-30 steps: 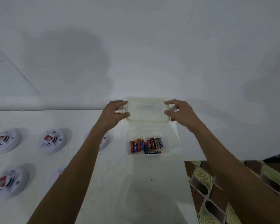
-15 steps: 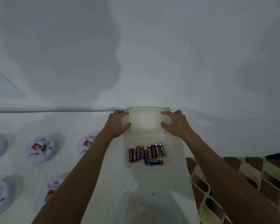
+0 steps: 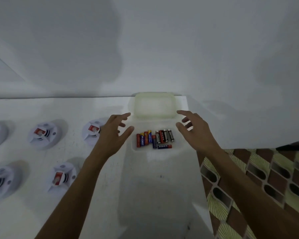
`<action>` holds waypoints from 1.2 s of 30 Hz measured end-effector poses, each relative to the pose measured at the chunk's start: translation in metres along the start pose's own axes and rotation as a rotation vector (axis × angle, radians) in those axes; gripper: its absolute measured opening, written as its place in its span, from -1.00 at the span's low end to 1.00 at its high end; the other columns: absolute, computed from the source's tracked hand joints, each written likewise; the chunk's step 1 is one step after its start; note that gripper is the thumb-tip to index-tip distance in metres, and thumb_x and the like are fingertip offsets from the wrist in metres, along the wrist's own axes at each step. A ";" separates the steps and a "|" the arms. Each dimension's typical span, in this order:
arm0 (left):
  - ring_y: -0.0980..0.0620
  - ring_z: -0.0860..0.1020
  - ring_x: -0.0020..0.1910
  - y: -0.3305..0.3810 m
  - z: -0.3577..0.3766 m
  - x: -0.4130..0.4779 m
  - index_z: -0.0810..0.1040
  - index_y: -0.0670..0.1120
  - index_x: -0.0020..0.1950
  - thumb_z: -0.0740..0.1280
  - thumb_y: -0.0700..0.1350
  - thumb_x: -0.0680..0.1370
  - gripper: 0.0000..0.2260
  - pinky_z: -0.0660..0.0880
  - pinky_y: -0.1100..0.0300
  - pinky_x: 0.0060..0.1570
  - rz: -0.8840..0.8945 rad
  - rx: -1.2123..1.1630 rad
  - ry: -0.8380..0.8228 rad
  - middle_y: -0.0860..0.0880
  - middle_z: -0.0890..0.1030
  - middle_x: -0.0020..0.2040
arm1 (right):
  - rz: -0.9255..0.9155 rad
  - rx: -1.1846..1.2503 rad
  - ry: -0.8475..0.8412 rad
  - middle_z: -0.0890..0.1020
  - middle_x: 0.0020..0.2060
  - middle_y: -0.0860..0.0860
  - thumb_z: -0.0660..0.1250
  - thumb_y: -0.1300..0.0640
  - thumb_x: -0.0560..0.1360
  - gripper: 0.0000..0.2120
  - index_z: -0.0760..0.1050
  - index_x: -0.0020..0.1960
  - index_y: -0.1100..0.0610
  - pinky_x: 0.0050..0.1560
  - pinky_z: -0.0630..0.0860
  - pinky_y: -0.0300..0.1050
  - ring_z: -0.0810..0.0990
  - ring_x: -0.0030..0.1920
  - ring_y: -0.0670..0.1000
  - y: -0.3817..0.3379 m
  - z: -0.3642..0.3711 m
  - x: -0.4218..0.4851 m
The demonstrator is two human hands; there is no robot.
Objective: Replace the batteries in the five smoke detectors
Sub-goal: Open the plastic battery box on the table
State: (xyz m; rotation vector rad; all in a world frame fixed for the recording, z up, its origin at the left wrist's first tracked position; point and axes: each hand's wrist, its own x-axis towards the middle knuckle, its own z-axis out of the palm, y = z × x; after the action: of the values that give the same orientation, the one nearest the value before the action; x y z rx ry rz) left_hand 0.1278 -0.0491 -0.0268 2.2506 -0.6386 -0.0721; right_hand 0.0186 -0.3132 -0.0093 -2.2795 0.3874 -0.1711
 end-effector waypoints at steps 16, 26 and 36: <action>0.18 0.57 -0.24 0.022 -0.002 -0.155 0.51 0.15 0.22 0.36 -0.05 0.53 -0.73 0.55 0.32 -0.39 -0.137 -0.146 -0.111 0.13 0.57 -0.10 | 0.113 0.227 -0.043 0.60 -0.10 -0.09 0.30 0.16 0.59 -0.72 0.50 0.21 -0.15 -0.24 0.60 -0.23 0.60 -0.21 -0.13 -0.011 0.024 -0.174; 0.16 0.58 -0.28 0.028 0.009 -0.145 0.52 0.05 0.25 0.37 -0.07 0.53 -0.71 0.54 0.36 -0.40 -0.179 -0.166 -0.005 0.11 0.55 -0.11 | 0.079 0.182 0.036 0.59 -0.10 -0.06 0.25 0.18 0.61 -0.72 0.53 0.27 -0.04 -0.25 0.48 -0.40 0.58 -0.22 -0.11 -0.012 0.026 -0.144; 0.21 0.57 -0.16 0.022 -0.004 -0.160 0.41 0.19 0.31 0.28 0.18 0.51 -0.62 0.53 0.33 -0.23 -0.172 -0.140 -0.015 0.21 0.54 -0.05 | -0.030 -0.093 0.158 0.51 0.14 0.04 0.28 0.17 0.58 -0.63 0.46 0.37 0.01 0.07 0.41 -0.13 0.45 0.15 0.05 -0.024 0.037 -0.160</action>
State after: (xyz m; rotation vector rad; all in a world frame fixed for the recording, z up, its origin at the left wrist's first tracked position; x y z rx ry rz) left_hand -0.0207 0.0158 -0.0315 2.1666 -0.4325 -0.2128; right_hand -0.1180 -0.2194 -0.0159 -2.3715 0.4515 -0.3561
